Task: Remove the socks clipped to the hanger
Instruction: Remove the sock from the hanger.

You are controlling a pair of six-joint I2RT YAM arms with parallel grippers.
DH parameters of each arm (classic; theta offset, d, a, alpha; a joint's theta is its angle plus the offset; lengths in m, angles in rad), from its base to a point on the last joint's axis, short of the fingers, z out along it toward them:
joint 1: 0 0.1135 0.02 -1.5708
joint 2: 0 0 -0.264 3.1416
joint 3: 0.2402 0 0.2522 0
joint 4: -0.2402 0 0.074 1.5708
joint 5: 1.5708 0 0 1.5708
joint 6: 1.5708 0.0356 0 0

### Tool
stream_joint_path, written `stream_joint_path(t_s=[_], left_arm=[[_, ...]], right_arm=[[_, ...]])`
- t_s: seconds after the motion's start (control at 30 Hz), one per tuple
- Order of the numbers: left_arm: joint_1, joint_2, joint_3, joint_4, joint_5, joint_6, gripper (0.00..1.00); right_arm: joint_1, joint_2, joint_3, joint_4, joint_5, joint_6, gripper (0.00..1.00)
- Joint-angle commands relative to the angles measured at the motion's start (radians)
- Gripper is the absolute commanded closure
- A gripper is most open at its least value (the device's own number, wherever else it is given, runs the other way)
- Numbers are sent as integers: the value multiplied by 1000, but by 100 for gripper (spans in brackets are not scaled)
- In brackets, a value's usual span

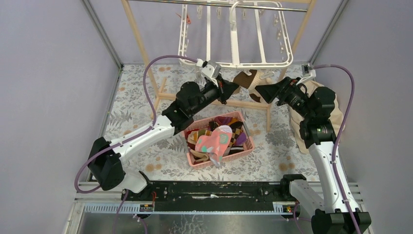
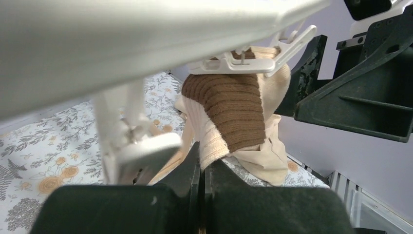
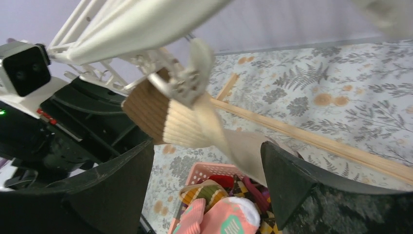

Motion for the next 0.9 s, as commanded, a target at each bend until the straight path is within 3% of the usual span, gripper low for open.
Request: stream_joint_path(t_s=[0.0,0.3,0.63,0.87], left_arm=[[26,-39,54,-42,48,-26,100],[101,-41,89,-137,132,-67,100],[124,-18,122,-186,216,-89,100],[124,-6,113,-178,240,-109,100]], right_arm=[[5,-20,64,-32,81,-73,12],[5,-34,86,12,81,-58,19],[5,-42,38,229,45,49,23],[5,-20,37,234,59,46,23]])
